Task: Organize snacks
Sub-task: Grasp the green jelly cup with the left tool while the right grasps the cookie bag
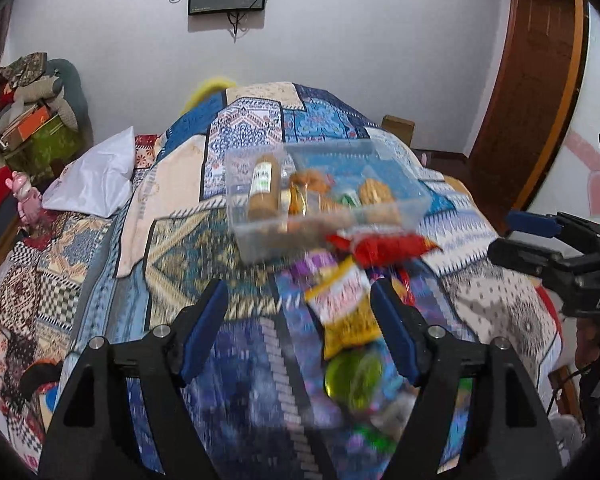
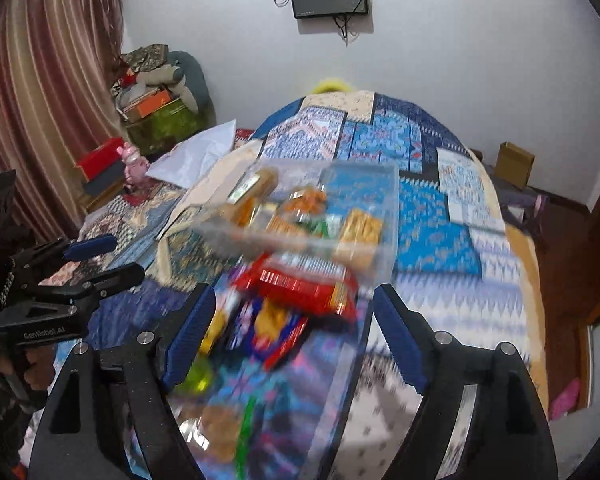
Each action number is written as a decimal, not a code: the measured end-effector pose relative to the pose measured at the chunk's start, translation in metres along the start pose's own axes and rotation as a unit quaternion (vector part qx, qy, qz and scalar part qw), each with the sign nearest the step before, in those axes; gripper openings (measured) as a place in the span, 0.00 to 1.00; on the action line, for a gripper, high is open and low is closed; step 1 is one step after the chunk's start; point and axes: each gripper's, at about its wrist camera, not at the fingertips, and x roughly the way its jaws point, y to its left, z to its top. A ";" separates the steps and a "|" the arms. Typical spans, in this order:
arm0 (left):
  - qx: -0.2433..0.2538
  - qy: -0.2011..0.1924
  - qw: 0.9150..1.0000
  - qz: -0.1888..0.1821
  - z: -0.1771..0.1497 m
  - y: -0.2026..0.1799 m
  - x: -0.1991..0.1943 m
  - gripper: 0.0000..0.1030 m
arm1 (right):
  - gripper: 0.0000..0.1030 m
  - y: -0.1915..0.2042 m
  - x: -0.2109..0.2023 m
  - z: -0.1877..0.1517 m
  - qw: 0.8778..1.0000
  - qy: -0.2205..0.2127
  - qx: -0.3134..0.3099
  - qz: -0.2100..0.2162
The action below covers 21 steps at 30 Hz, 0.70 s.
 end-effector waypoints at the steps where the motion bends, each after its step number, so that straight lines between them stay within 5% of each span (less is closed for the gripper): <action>1: 0.002 0.001 1.000 0.001 -0.006 -0.001 -0.003 0.71 | 0.78 0.004 -0.002 -0.009 1.000 0.005 -0.001 0.001; 11: 0.000 0.030 0.999 0.012 -0.064 -0.002 -0.015 0.71 | 0.81 0.043 0.019 -0.074 0.997 0.070 -0.010 0.036; 21: -0.009 0.059 0.998 0.001 -0.083 -0.005 0.000 0.71 | 0.81 0.057 0.063 -0.105 0.988 0.136 -0.015 0.074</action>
